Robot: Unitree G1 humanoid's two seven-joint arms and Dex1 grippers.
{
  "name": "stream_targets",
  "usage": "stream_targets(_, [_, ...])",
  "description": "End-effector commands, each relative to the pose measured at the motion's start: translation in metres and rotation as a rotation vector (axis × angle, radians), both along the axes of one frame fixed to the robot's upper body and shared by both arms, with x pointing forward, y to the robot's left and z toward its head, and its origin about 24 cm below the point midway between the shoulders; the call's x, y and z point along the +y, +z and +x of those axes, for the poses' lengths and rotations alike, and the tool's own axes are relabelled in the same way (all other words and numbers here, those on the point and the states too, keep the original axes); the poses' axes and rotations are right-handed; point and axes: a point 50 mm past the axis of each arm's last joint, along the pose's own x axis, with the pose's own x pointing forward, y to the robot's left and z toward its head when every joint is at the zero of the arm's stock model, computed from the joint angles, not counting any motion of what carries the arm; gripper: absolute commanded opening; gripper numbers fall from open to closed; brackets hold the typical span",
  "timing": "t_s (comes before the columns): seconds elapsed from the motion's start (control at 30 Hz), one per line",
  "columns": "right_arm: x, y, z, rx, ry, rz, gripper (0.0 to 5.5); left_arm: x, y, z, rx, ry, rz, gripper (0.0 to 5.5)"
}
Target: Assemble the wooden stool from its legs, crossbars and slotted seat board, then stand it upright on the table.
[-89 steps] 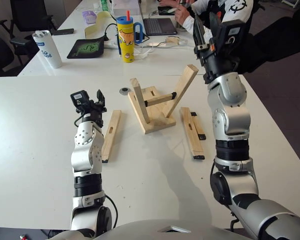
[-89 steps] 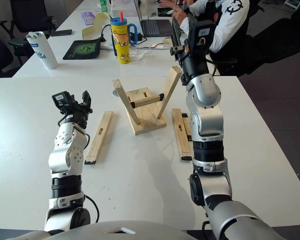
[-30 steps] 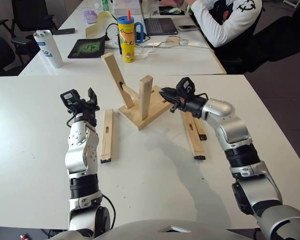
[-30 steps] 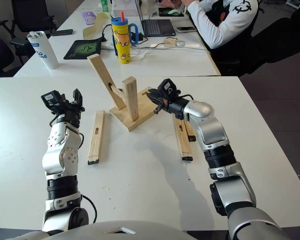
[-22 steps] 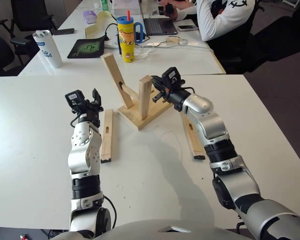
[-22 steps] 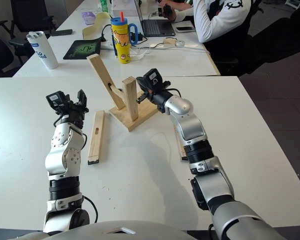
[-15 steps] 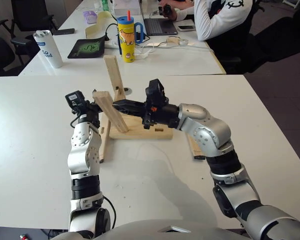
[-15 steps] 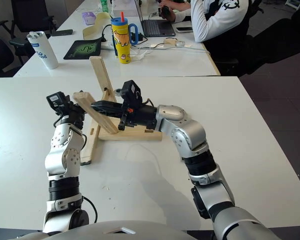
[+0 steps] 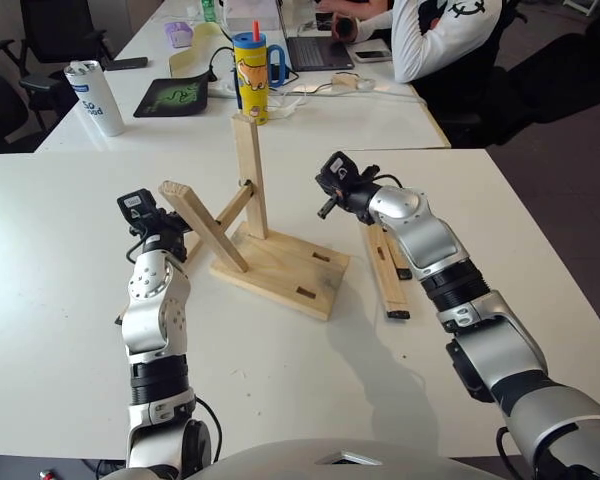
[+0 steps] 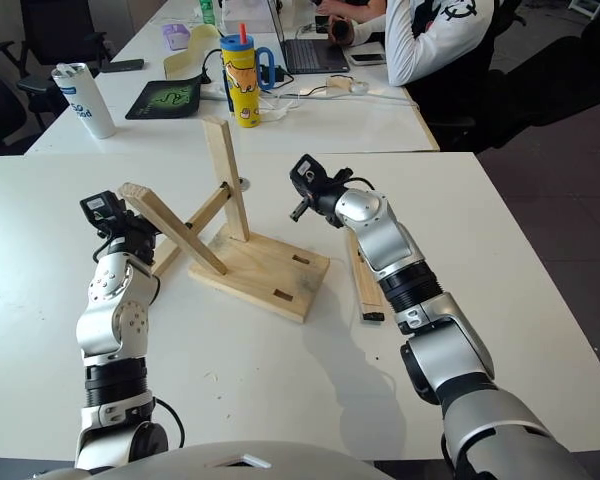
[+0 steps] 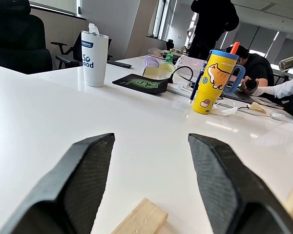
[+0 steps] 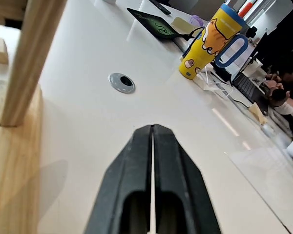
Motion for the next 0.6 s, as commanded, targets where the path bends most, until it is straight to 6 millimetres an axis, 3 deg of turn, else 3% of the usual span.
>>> stream_targets(0.03, [-0.001, -0.037, -0.009, 0.172, 0.074, -0.172, 0.02, -0.011, -0.009, -0.003, 0.051, 0.001, -0.013, 2.83])
stream_targets(0.1, [0.001, -0.041, -0.012, 0.253, 0.091, -0.142, 0.02, -0.017, -0.009, -0.001, 0.052, -0.003, -0.023, 2.83])
stream_targets(0.27, [-0.016, -0.060, -0.014, 0.306, 0.031, -0.332, 0.02, -0.032, -0.001, 0.005, 0.021, -0.038, -0.056, 2.83])
stream_targets(0.43, [-0.020, -0.082, -0.044, 0.488, 0.298, -0.481, 0.02, -0.037, 0.005, 0.011, -0.012, -0.035, -0.075, 2.83])
stream_targets(0.5, [-0.016, -0.074, -0.073, 0.636, 0.544, -0.372, 0.02, -0.040, 0.009, 0.017, -0.027, -0.042, -0.076, 2.83])
stream_targets(0.53, [-0.009, -0.060, -0.080, 0.688, 0.619, -0.253, 0.02, -0.043, 0.012, 0.021, -0.037, -0.047, -0.076, 2.83])
stream_targets(0.6, [0.003, -0.034, -0.077, 0.714, 0.655, -0.025, 0.02, -0.046, 0.016, 0.029, -0.053, -0.052, -0.076, 2.83])
